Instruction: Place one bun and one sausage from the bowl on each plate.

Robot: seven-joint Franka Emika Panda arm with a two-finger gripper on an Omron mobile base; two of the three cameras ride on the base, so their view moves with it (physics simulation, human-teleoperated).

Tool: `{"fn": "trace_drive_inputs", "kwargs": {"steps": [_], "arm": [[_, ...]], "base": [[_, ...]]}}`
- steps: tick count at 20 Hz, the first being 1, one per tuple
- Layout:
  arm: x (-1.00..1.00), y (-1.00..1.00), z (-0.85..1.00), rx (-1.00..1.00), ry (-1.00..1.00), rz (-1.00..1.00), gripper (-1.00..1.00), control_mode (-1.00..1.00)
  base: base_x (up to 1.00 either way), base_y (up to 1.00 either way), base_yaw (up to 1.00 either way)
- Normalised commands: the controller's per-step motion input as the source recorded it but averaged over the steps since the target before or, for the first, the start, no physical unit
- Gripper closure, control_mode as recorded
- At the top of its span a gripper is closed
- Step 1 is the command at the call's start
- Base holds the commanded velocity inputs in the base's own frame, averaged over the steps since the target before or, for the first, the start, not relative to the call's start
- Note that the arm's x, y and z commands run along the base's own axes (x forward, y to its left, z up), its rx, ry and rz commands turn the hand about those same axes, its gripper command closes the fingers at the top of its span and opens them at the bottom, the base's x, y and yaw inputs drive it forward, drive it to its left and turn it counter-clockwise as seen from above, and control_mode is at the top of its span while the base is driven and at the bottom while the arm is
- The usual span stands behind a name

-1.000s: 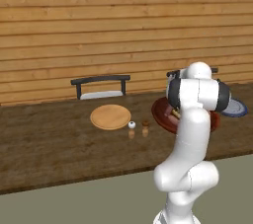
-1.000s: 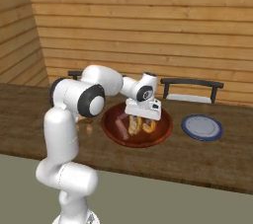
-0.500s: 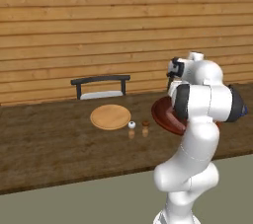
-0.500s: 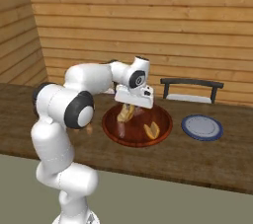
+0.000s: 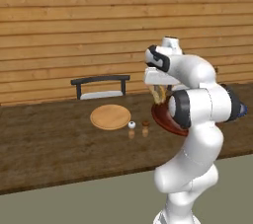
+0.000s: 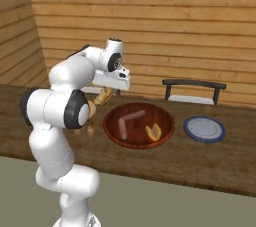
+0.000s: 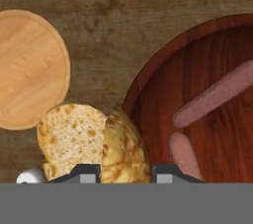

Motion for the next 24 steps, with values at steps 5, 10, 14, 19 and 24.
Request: {"fn": "trace_drive_inputs", "kwargs": {"steps": [5, 10, 14, 19, 24], "arm": [[0.55, 1.0, 0.03, -0.02, 0.07, 0.0, 1.0, -1.0], [0.0, 1.0, -0.38, -0.08, 0.13, 0.0, 1.0, -1.0], [0.06, 0.75, -0.78, -0.04, 0.12, 0.0, 1.0, -1.0], [0.49, 0.41, -0.57, 0.0, 0.06, 0.0, 1.0, -1.0], [0.32, 0.27, -0.5, -0.01, 0.09, 0.0, 1.0, -1.0]], "base": [[0.0, 0.0, 0.0], [0.0, 0.0, 0.0], [0.0, 0.0, 0.0], [0.0, 0.0, 0.0], [0.0, 0.0, 0.0]]}}
